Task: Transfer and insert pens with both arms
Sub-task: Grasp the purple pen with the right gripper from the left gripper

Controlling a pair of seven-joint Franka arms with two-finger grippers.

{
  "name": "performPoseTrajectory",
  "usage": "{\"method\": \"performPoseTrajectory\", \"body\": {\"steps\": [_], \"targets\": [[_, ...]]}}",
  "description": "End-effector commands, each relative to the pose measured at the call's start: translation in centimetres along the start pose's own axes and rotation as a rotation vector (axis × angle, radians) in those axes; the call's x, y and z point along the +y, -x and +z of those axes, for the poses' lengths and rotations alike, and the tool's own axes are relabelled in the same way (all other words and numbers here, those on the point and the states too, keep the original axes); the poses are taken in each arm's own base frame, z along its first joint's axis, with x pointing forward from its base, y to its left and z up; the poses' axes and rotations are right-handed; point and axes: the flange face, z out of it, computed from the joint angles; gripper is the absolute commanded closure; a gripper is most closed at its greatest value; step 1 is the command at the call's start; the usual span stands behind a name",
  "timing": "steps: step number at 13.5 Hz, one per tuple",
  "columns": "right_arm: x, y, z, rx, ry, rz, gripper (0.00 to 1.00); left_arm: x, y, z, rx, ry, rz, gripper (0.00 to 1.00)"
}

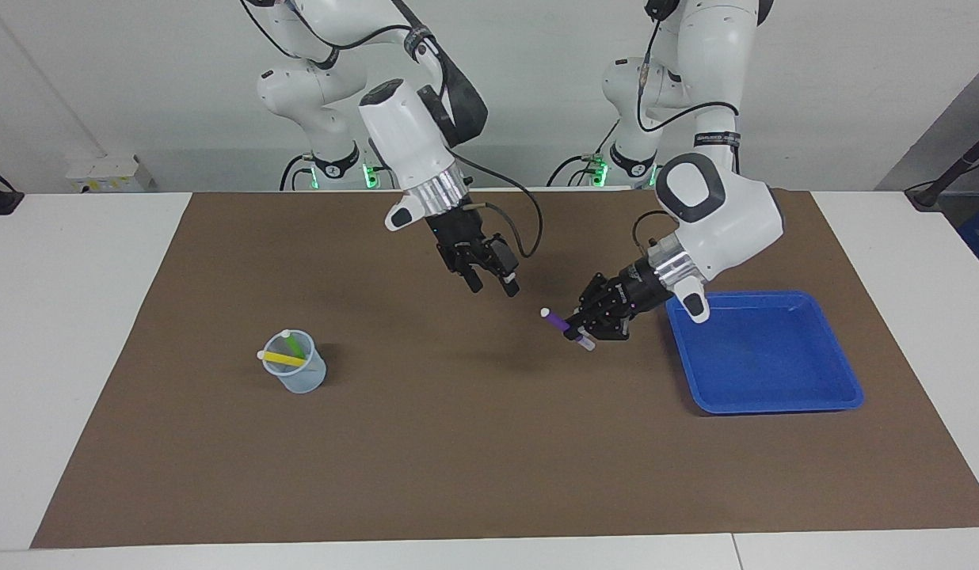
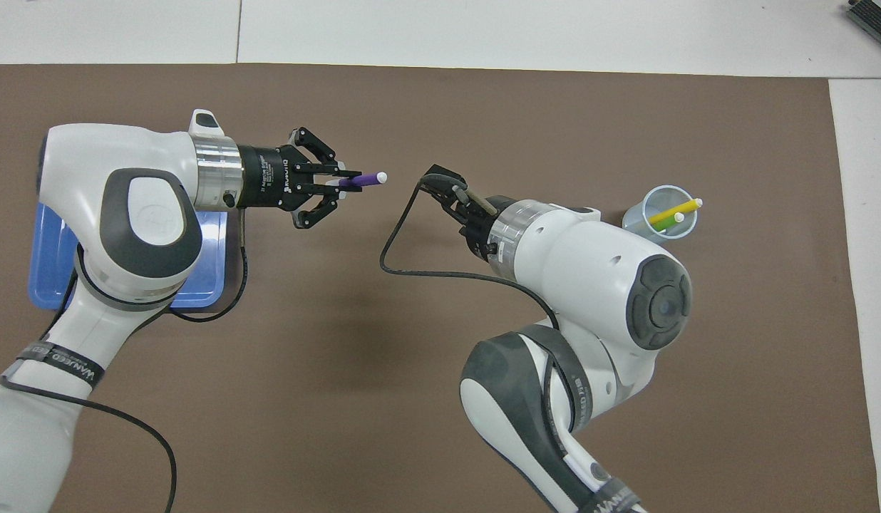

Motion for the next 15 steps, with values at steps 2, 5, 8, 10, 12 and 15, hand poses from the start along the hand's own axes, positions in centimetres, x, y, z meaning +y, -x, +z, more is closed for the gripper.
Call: {"method": "performPoseTrajectory", "body": {"steps": [2, 5, 8, 10, 12, 15], "targets": [[-2.0, -0.5, 0.5, 0.002, -0.040, 0.013, 0.05, 0.0, 0.2, 0.9, -0.011, 0.032, -0.053, 1.00], [-1.9, -0.3, 0.8, 0.002, -0.036, -0.008, 0.08, 0.0, 1.2, 1.3, -0.020, 0.034, -0.047, 1.00], [-2.4, -0.1, 1.5, 0.003, -0.037, -0.025, 0.13, 0.0, 1.5, 1.3, -0.023, 0.039, -0.053, 1.00], [-2.7, -0.2, 1.6, 0.006, -0.040, -0.046, 0.22, 0.0, 1.5, 1.3, -0.023, 0.039, -0.053, 1.00], [-2.6, -0.2, 2.1, 0.006, -0.033, -0.100, 0.34, 0.0, 1.5, 1.3, -0.023, 0.039, -0.053, 1.00], [-2.6, -0.5, 2.3, 0.010, -0.032, -0.140, 0.42, -0.1, 1.5, 1.3, -0.022, 0.039, -0.052, 1.00]]}}
